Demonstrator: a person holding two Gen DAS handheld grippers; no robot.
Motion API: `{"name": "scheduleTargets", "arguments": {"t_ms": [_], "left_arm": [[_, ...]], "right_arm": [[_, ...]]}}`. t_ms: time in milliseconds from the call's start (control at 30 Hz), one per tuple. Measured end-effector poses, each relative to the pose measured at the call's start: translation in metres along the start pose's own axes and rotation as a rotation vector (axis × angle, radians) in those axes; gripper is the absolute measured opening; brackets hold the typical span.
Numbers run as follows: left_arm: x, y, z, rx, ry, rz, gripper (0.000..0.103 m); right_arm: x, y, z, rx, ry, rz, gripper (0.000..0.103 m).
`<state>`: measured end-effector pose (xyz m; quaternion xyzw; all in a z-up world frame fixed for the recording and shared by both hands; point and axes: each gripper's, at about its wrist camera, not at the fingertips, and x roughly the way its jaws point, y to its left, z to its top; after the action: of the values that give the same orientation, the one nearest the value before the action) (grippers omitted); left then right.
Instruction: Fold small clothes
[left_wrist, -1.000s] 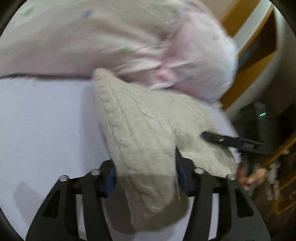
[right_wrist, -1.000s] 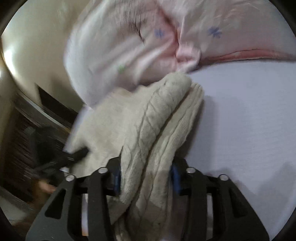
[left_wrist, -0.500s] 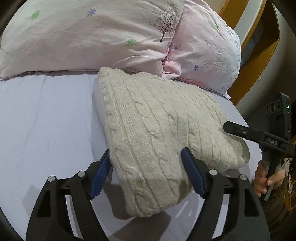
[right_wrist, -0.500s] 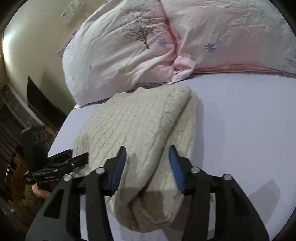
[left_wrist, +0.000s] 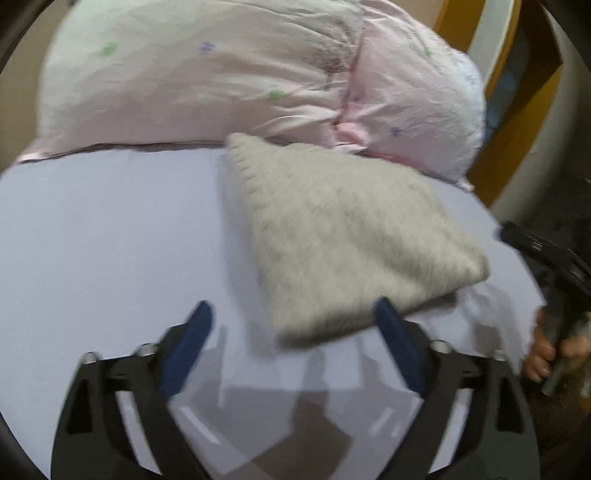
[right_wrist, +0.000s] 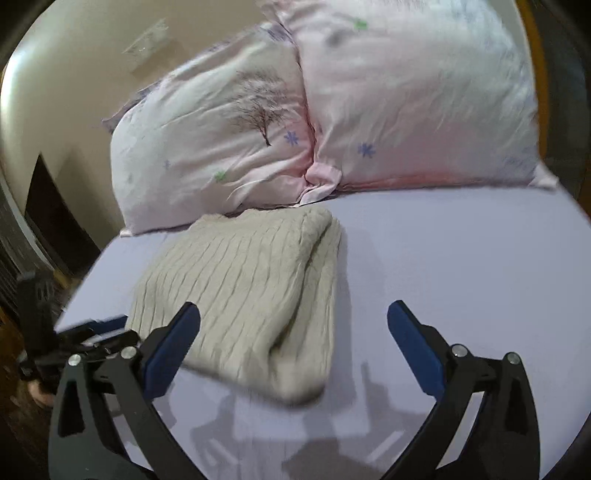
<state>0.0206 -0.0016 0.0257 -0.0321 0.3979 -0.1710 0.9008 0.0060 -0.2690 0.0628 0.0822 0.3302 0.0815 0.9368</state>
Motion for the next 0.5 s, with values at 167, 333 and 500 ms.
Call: {"name": "scheduleTargets", "arguments": {"t_ms": [167, 333, 500], "left_arm": [[0.011, -0.011, -0.017, 0.023, 0.069, 0.145, 0.102], [0.03, -0.017, -0.015, 0.046, 0.114, 0.224, 0.102], [0.034, -0.02, -0.015, 0.058, 0.107, 0.262, 0.102]], "right_arm": [[0.011, 0.03, -0.037, -0.086, 0.092, -0.19, 0.101], [0.042, 0.042, -0.051, -0.077, 0.205, -0.198, 0.101], [0.05, 0.046, -0.061, -0.054, 0.233, -0.226, 0.101]]}}
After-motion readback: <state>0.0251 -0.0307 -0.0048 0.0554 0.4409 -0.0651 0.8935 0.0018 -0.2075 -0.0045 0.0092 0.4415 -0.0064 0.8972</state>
